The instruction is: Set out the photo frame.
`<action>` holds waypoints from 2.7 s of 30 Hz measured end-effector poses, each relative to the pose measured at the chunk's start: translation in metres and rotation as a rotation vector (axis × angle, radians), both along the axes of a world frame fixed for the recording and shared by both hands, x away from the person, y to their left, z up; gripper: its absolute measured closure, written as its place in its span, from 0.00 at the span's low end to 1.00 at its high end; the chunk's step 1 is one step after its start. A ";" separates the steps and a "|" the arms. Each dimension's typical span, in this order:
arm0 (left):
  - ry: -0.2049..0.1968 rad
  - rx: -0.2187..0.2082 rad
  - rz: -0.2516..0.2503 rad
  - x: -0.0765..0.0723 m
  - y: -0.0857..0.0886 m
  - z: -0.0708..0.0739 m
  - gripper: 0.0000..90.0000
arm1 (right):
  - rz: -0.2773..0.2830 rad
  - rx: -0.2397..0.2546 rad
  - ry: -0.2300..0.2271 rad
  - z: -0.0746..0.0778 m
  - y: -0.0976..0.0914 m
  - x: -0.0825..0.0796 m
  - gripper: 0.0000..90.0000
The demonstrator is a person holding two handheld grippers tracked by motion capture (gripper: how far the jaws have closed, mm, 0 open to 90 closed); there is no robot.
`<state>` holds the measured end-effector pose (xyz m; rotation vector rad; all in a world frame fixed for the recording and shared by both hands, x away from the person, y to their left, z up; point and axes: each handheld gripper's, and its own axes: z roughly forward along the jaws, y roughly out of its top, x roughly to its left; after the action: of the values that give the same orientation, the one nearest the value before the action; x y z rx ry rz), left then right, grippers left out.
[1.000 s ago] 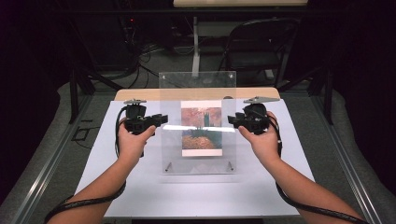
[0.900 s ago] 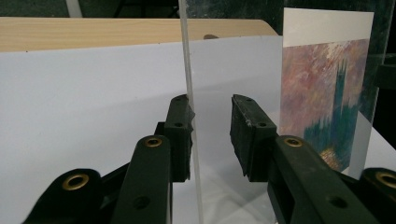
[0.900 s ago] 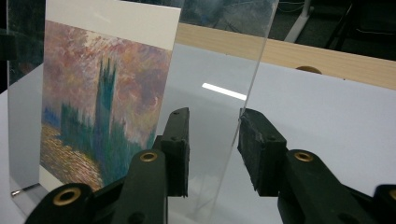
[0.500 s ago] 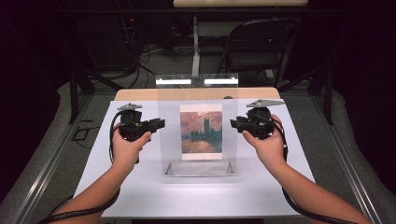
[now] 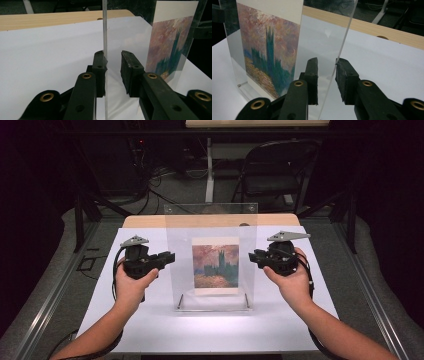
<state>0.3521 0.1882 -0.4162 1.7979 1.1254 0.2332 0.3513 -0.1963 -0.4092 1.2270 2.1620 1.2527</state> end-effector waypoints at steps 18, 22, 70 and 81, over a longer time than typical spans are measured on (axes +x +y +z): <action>-0.024 -0.023 -0.048 -0.033 0.007 -0.003 0.81 | 0.054 0.071 0.013 -0.001 -0.008 -0.028 0.79; -0.028 -0.030 -0.057 -0.042 0.007 -0.004 0.80 | 0.068 0.081 0.009 -0.003 -0.009 -0.036 0.79; -0.025 -0.100 0.225 -0.106 0.089 -0.065 0.45 | -0.120 0.125 -0.071 -0.064 -0.069 -0.103 0.41; -0.025 -0.054 0.274 -0.111 0.081 -0.095 0.45 | -0.225 0.132 -0.007 -0.106 -0.091 -0.114 0.40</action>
<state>0.2414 0.2691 -0.5113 1.5865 1.3470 0.3819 0.2370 -0.2877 -0.5153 1.4697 1.8992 1.3158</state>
